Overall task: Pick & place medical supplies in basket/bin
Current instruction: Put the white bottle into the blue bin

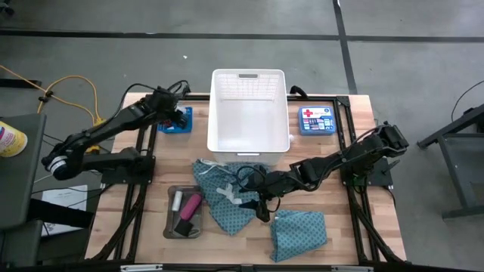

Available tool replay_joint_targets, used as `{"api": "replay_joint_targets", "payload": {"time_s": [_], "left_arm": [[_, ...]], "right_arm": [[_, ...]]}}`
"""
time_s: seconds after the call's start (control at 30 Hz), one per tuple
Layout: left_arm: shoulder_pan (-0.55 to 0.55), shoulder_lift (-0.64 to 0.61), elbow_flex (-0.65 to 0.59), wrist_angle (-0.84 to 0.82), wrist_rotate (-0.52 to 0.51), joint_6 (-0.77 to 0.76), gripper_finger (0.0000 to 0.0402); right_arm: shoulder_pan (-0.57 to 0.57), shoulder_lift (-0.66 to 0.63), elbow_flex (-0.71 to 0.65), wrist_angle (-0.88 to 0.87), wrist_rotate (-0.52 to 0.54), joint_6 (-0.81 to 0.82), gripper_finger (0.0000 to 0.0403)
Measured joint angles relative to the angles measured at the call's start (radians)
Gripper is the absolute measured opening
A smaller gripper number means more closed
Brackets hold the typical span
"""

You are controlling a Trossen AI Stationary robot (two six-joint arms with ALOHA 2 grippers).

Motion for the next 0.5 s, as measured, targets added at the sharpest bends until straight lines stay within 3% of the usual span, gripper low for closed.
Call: {"api": "replay_joint_targets", "payload": {"time_s": [0.2,0.5], "left_arm": [[0.025,0.018,-0.082,0.012,0.0,-0.008,0.0155],[0.033,0.049,-0.094,0.032,0.007,-0.006,0.0155]], "right_arm": [[0.0,0.0,0.0,0.0,0.0,0.0,0.024],[0.0,0.0,0.0,0.0,0.0,0.0,0.024]]}}
